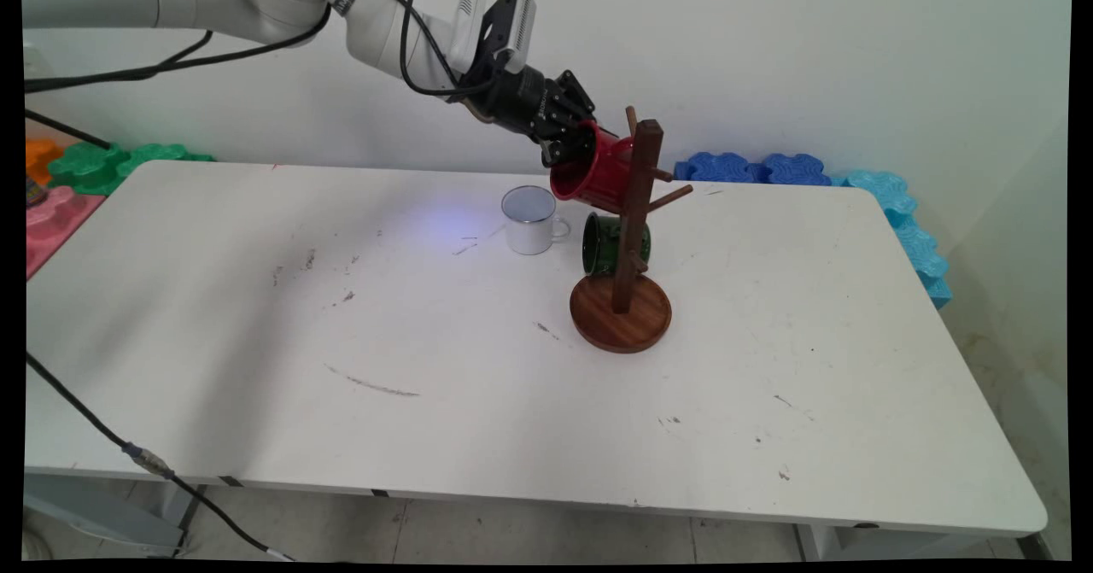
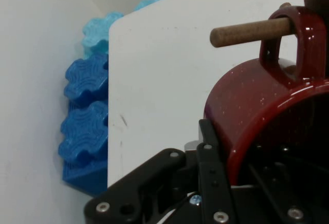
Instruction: Place the picked object on the table
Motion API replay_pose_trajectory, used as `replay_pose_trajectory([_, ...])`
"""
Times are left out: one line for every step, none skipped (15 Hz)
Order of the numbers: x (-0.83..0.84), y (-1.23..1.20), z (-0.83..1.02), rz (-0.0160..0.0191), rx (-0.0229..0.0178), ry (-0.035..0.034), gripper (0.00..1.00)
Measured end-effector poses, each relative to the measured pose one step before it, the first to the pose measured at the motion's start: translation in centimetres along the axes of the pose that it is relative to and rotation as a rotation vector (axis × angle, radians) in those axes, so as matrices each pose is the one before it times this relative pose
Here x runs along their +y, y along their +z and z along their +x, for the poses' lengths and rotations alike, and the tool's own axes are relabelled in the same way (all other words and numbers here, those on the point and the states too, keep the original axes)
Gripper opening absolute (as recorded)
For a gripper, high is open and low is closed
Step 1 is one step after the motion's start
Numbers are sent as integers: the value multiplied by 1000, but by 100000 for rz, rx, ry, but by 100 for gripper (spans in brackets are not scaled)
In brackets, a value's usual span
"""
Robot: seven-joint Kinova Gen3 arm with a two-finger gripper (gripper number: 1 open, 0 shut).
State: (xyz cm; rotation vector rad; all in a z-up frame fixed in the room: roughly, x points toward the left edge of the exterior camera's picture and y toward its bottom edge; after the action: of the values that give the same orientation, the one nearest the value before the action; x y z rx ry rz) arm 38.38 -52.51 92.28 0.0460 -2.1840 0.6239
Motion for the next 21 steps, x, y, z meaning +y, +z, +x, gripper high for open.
replay_pose_trajectory([-61, -89, 78, 208, 86, 526, 0])
replay_pose_trajectory([-106, -80, 112, 318, 128, 598, 0])
replay_pose_trajectory([-128, -61, 108, 364, 115, 555, 0])
replay_pose_trajectory([-118, -70, 80, 399, 91, 406, 0])
replay_pose_trajectory([-183, -80, 103, 602, 31, 500, 0])
replay_pose_trajectory([-204, -84, 76, 663, 9, 402, 0])
replay_pose_trajectory([-188, -76, 49, 609, -32, 299, 0])
replay_pose_trajectory([-255, -106, 46, 842, -85, 298, 0])
replay_pose_trajectory([-269, -98, 24, 878, -105, 233, 0])
replay_pose_trajectory([-255, -95, 17, 831, -93, 151, 0])
replay_pose_trajectory([-182, -71, -2, 593, -105, 47, 0])
replay_pose_trajectory([-275, -113, -11, 911, -159, 32, 0])
replay_pose_trajectory([-345, -170, -48, 1165, -269, -73, 0])
replay_pose_trajectory([-346, -171, -68, 1142, -303, -146, 0])
replay_pose_trajectory([-298, -190, -89, 1062, -329, -198, 0])
replay_pose_trajectory([-206, -140, -52, 688, -232, -154, 0])
replay_pose_trajectory([-304, -196, -77, 973, -335, -242, 0])
replay_pose_trajectory([-315, -301, -116, 999, -523, -425, 0])
replay_pose_trajectory([-278, -338, -150, 862, -622, -493, 0])
replay_pose_trajectory([-189, -313, -149, 545, -672, -468, 0])
replay_pose_trajectory([-150, -445, -207, 362, -863, -635, 0])
